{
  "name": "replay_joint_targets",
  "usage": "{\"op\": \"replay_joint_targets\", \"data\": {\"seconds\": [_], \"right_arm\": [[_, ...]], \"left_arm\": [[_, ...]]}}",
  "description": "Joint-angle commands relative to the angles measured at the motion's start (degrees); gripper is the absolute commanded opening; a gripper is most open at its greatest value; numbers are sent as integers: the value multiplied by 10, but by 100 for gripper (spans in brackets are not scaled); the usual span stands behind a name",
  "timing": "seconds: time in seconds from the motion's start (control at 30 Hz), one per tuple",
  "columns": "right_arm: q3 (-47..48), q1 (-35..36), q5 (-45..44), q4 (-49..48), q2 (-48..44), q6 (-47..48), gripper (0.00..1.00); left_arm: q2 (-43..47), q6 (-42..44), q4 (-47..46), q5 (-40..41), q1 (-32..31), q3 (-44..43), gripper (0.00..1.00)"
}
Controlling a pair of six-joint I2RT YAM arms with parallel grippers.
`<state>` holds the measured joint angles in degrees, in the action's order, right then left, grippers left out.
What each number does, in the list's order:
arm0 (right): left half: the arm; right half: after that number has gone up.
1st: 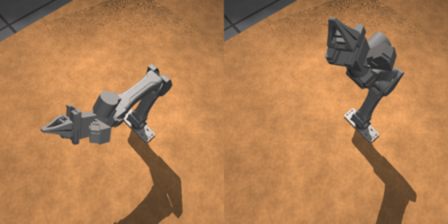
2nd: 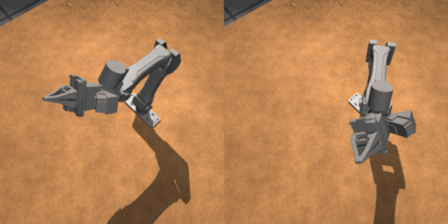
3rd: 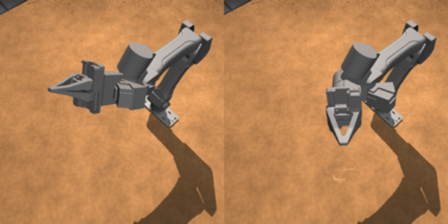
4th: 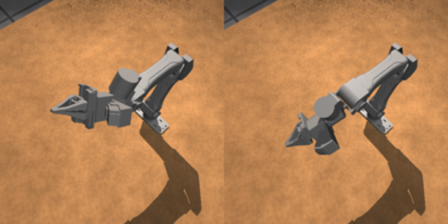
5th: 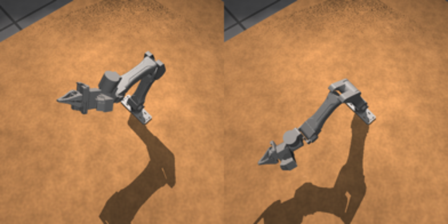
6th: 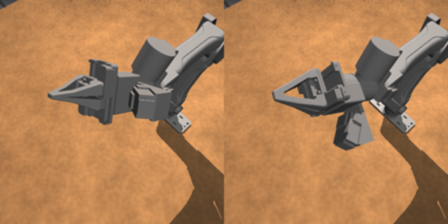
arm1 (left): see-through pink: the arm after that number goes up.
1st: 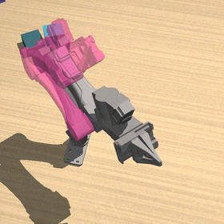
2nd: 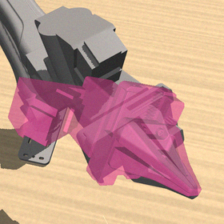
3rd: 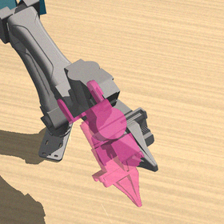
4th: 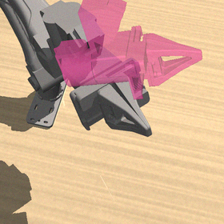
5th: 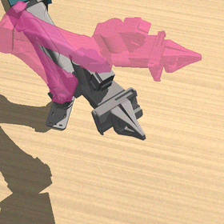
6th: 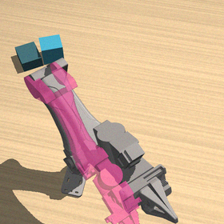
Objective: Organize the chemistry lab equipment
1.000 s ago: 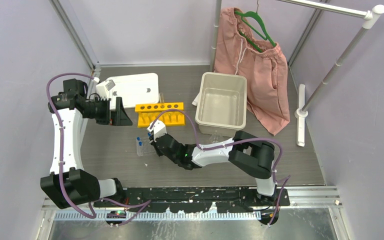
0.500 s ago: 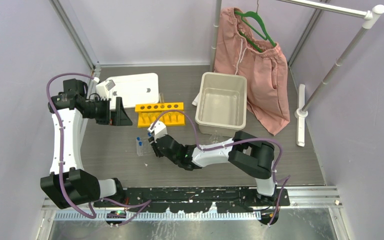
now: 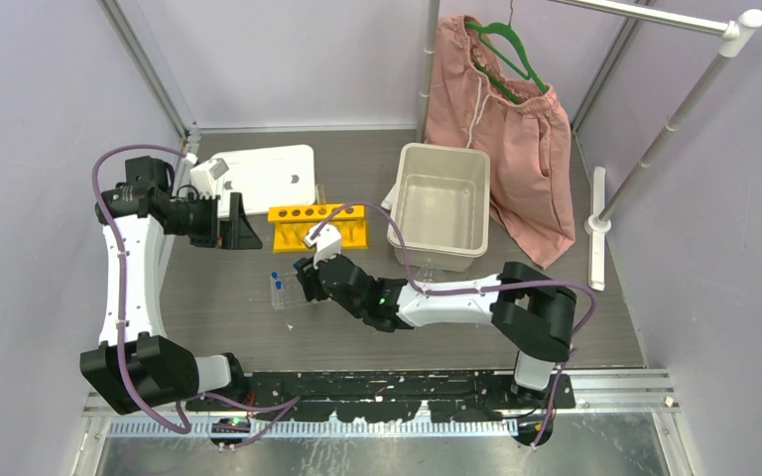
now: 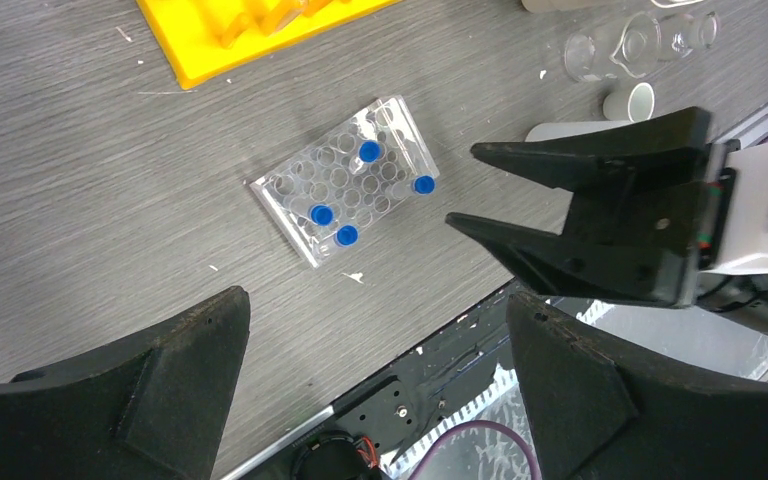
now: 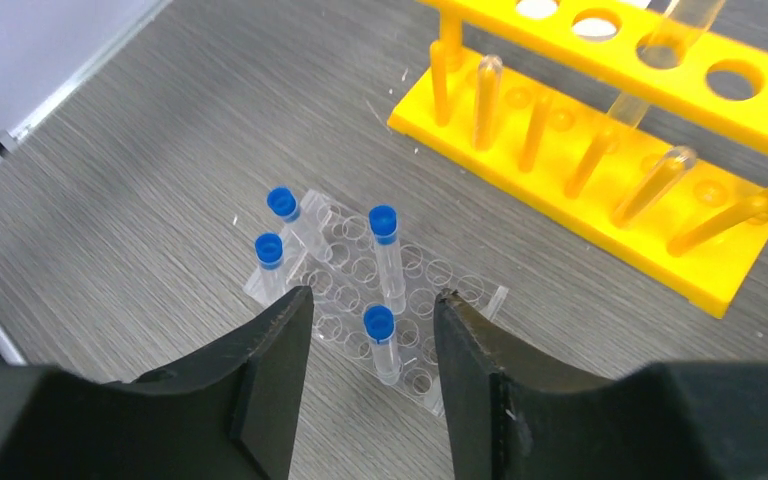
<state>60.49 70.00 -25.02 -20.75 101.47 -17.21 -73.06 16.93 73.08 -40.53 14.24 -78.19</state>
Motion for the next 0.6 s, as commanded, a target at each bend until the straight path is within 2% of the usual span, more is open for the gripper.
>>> {"op": "replay_joint_targets", "data": {"seconds": [0.0,0.17,0.3,0.37,0.57], "right_arm": [[16,-12,-20,24,-57,-24,51],[33,-32,-9,109,-98,-55,45],[72,-46,-29,243,-148,-86,45],[110,-50,-45,342,-165,-96,50],[137,-50,-81,592,-256,-140,77]], "left_arm": [[18,7,-5,-4,-1,-17,100],[17,8,-5,-1,-1,-17,100],[17,8,-4,-3,-1,-15,100],[17,6,-4,-9,0,-16,100],[13,3,-5,-23,-1,-23,100]]}}
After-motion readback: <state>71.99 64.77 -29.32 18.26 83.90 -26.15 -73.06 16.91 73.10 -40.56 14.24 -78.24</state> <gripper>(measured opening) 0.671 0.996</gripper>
